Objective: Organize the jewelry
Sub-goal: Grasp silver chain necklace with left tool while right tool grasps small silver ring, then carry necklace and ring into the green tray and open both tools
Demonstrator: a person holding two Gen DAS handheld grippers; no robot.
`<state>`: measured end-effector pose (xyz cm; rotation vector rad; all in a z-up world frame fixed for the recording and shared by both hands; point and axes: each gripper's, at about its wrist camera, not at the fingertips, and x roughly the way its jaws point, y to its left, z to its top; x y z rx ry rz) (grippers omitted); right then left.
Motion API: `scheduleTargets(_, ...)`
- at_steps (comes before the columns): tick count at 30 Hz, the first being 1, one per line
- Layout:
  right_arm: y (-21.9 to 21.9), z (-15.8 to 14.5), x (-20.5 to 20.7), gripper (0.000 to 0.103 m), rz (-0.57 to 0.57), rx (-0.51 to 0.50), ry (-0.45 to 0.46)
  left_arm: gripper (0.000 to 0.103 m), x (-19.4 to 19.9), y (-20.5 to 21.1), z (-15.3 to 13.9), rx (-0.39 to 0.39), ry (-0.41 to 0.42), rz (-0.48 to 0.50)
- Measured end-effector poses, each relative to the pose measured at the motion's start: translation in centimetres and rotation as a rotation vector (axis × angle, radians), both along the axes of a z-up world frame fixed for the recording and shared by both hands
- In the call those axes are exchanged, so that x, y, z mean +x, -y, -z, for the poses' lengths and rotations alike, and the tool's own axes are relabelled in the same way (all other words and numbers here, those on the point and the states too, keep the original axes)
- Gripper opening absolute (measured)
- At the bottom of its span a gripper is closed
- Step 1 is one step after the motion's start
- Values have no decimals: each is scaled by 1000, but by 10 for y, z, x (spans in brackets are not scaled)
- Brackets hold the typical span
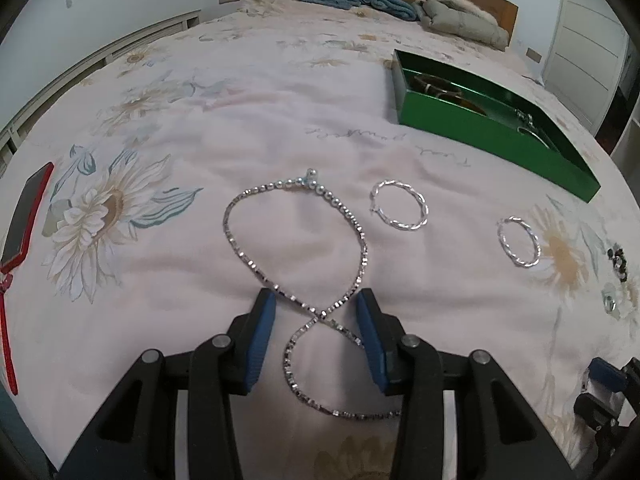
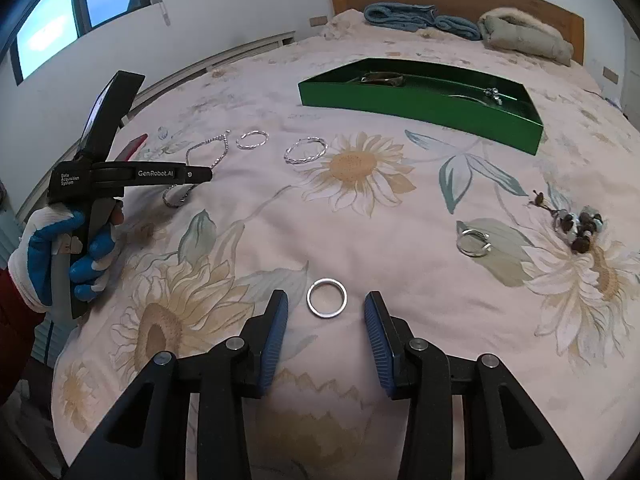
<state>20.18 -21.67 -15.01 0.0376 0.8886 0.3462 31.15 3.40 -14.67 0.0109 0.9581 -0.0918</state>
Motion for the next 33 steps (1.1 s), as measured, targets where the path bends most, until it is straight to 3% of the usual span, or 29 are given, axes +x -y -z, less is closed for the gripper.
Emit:
scheduleTargets(2,-2,1,5,39,1,-2,-7,33,0,-1,1,-4,3,2)
scheduleTargets(6,-3,5,10,22,-1,2,-22,16,1,-3,1,-23,2,8)
scheduleTargets(11,1,6,8,21,15,39,-31,4,-5,-3,-1,-35,-1,15)
scheduleTargets(18,4,-10,-11,20,33,44,18,3,-24,-9,-23,-58,44,4)
scheduleTargets(33,16,-72,-64,20,76,41,154,3,-84,-18,-105,-66,201,24)
